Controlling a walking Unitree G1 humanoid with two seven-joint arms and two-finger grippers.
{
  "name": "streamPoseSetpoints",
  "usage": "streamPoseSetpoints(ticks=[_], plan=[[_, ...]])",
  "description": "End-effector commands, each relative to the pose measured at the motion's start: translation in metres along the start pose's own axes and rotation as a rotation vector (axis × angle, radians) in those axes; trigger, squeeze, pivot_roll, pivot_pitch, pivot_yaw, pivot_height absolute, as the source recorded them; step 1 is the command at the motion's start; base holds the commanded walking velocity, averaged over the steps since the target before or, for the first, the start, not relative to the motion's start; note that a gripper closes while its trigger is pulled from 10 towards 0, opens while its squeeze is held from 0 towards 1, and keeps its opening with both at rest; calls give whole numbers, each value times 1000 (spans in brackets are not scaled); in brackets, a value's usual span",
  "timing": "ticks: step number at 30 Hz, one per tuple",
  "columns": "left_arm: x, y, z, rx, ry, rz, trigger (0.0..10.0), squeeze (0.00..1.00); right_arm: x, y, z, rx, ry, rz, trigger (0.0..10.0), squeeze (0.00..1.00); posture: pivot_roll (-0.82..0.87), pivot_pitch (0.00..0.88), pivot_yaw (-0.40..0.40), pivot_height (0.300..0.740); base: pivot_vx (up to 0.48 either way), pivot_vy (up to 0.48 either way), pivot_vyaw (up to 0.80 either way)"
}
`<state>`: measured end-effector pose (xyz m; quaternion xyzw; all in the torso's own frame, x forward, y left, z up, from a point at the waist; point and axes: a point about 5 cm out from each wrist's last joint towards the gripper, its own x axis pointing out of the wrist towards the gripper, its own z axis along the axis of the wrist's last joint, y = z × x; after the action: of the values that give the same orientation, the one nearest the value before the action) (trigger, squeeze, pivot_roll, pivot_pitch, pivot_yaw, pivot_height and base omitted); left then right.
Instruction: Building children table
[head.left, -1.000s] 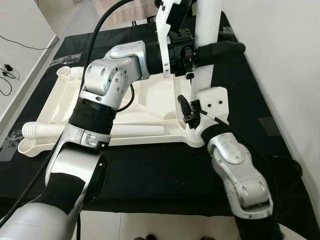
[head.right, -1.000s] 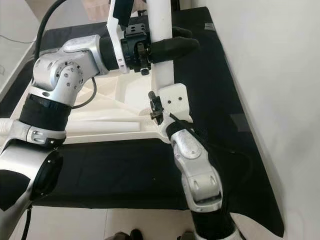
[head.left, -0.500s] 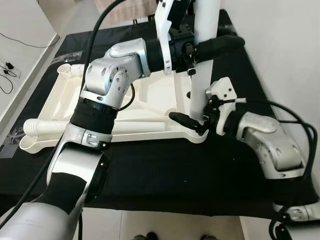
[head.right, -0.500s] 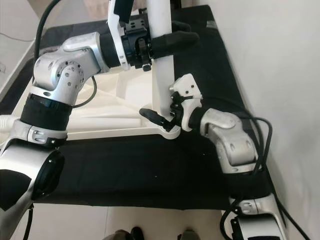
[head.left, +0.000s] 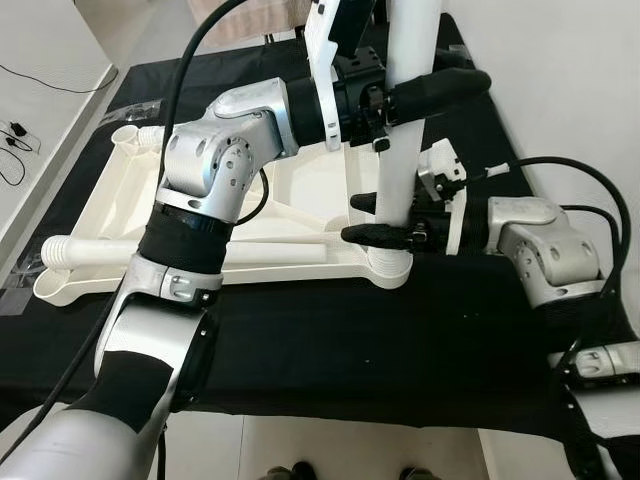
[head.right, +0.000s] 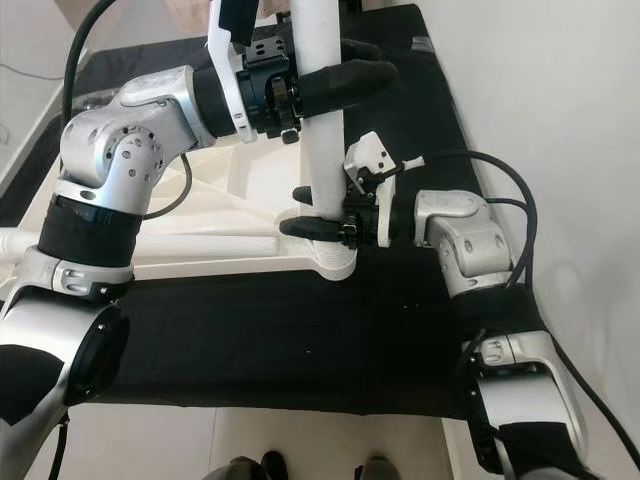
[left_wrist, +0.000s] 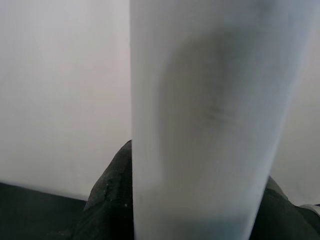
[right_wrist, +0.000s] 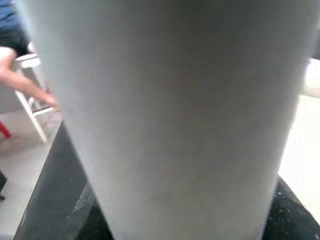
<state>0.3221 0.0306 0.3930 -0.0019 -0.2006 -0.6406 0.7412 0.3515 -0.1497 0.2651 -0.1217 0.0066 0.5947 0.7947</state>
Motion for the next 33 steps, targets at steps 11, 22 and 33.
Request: streamPoseSetpoints(ticks=[11,22,33], plan=[[8,-12,-9,-11,40,-42,10000,1000,26,15,-22,6,39,14,0,0,-46,231,129,740,0,0,0],[5,-10,-8,-13,50,-19,10000,0,52,98,-83,270,218,-757,0,0,-40,238,126,740,0,0,0],[6,-11,-7,-10,41,-34,0,0,58,86,-64,221,168,-800,9373,0,-46,230,134,740,0,0,0]])
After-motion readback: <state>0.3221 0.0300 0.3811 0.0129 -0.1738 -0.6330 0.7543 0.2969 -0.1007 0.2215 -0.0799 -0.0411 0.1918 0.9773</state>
